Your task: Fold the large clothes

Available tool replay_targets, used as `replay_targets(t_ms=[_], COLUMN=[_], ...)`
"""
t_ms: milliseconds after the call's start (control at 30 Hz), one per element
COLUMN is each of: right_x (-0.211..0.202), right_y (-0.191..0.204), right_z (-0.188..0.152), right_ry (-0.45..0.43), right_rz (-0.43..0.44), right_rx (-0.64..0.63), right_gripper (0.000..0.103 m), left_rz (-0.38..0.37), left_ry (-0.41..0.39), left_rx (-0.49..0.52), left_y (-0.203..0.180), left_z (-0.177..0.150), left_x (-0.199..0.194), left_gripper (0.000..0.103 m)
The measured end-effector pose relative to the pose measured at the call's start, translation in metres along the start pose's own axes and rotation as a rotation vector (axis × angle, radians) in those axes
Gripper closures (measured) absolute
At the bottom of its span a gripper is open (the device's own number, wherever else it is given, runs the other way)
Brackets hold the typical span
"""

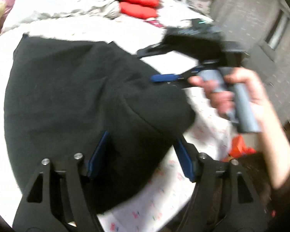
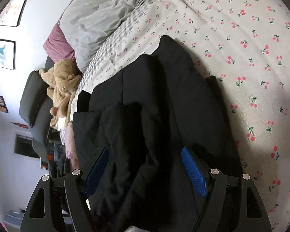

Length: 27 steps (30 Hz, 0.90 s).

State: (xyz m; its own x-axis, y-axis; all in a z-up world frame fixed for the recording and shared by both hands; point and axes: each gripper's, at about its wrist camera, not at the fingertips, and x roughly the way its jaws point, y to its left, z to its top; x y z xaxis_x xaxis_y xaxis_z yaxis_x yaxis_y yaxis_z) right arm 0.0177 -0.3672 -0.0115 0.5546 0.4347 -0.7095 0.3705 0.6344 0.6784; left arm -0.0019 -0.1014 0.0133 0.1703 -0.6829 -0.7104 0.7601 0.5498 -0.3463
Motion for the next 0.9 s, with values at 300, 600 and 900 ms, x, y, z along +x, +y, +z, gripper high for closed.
replay_targets(t_ms=[300,600,900], right_x=[0.030,0.049,-0.043], right_y=[0.010,0.063,0.027], right_z=[-0.016,-0.033,-0.009], right_ry=[0.126,0.104,-0.072], right_rz=[-0.059,-0.076,-0.052], right_rx=[-0.047,-0.320,-0.332], right_gripper=[0.024,0.085,0.085], left_rz=[0.096,0.253,0.127], left_ry=[-0.113,-0.137,-0.124], left_rx=[-0.107,-0.308,-0.279], left_y=[0.064,0.138,0.111], left_z=[0.024,0.015,0.018], left_x=[-0.064,-0.056,-0.024], left_gripper=[0.018,0.034,0.042])
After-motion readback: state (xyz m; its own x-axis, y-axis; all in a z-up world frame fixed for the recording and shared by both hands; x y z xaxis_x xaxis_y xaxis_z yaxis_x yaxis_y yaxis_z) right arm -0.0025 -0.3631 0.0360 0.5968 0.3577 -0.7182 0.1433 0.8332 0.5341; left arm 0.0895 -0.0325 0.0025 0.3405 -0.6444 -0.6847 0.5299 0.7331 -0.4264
